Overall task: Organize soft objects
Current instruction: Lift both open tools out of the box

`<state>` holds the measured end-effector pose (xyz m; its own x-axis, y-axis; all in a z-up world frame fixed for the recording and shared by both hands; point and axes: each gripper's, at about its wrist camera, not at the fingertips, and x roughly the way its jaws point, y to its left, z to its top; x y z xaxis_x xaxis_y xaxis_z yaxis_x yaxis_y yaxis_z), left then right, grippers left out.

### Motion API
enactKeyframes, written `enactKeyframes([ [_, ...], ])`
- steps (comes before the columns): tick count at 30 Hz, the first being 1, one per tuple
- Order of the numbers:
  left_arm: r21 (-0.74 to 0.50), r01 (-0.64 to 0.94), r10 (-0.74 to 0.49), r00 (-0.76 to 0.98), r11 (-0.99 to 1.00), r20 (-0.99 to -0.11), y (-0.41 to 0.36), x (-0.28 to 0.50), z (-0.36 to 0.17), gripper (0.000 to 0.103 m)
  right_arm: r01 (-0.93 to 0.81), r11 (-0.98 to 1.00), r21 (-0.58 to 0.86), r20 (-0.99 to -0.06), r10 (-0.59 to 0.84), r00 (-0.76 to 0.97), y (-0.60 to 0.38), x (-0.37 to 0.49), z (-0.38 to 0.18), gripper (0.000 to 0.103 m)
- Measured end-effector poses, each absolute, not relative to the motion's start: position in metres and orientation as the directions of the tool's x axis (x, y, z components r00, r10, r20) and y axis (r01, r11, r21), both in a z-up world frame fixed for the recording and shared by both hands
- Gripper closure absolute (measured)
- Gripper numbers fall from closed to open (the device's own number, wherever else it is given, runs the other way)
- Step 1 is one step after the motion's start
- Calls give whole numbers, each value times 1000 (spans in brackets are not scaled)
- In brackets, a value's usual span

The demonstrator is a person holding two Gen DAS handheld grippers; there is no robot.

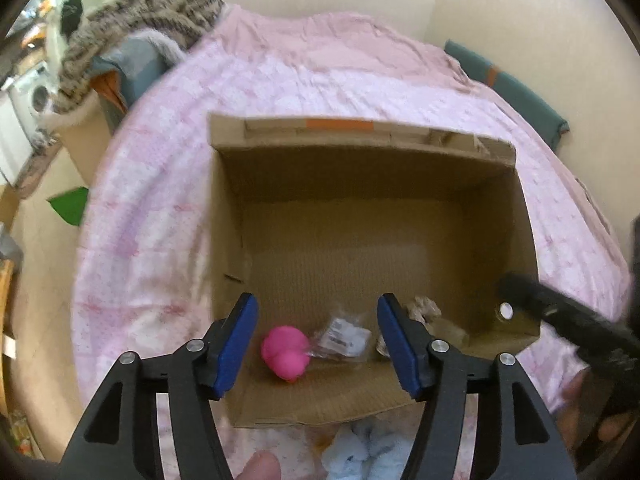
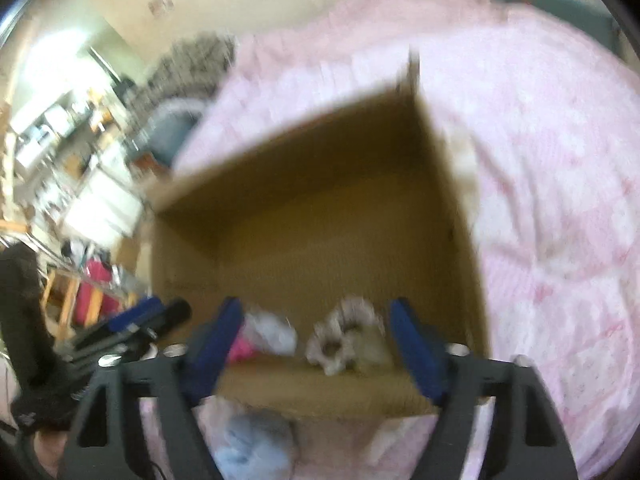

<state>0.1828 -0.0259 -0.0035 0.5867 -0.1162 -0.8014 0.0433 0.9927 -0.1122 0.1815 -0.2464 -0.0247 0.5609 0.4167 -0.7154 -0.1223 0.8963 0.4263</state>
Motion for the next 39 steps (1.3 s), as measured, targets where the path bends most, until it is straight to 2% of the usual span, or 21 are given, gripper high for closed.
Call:
enactKeyframes([
  [2, -106, 47, -113, 604, 993, -789, -24, 179, 1, 44, -138, 907, 398, -691, 396, 605, -248, 175, -12, 10],
  [4, -111, 55, -121, 611, 992, -782, -23, 175, 7, 42, -147, 904, 402, -669, 400, 627, -250, 170, -6, 10],
  [7, -115, 59, -126, 630, 992, -766, -20, 170, 17, 34, -161, 903, 397, -632, 396, 666, -252, 159, 8, 10],
  [11, -129, 46, -128, 646, 991, -753, -13, 162, 25, 33, -176, 915, 364, -578, 370, 727, -255, 139, 30, 10],
  [14, -123, 23, -107, 661, 992, -742, -7, 152, 33, 27, -175, 913, 369, -565, 370, 737, -259, 133, 40, 10],
  [16, -122, 6, -94, 670, 993, -736, -1, 144, 37, 22, -164, 914, 371, -581, 366, 727, -260, 127, 42, 10],
  [19, -121, -2, -88, 674, 993, -734, 7, 131, 42, 22, -166, 917, 363, -594, 365, 717, -258, 115, 47, 10],
  [25, -123, -23, -77, 663, 992, -745, 15, 104, 43, 19, -180, 928, 327, -634, 356, 686, -252, 91, 42, 2],
  [27, -118, -26, -71, 664, 993, -744, 16, 93, 44, 7, -162, 930, 330, -652, 348, 674, -254, 87, 36, 1],
  [29, -126, -22, -81, 658, 992, -749, 17, 87, 42, 4, -142, 931, 337, -667, 342, 662, -255, 85, 29, 0],
  [36, -98, -81, -31, 592, 992, -805, 30, 77, 15, 4, -85, 928, 364, -726, 339, 598, -256, 85, -4, 0],
  [39, -166, -91, -94, 530, 982, -843, 37, 81, -1, 4, -61, 926, 373, -743, 338, 578, -261, 88, -13, 0],
])
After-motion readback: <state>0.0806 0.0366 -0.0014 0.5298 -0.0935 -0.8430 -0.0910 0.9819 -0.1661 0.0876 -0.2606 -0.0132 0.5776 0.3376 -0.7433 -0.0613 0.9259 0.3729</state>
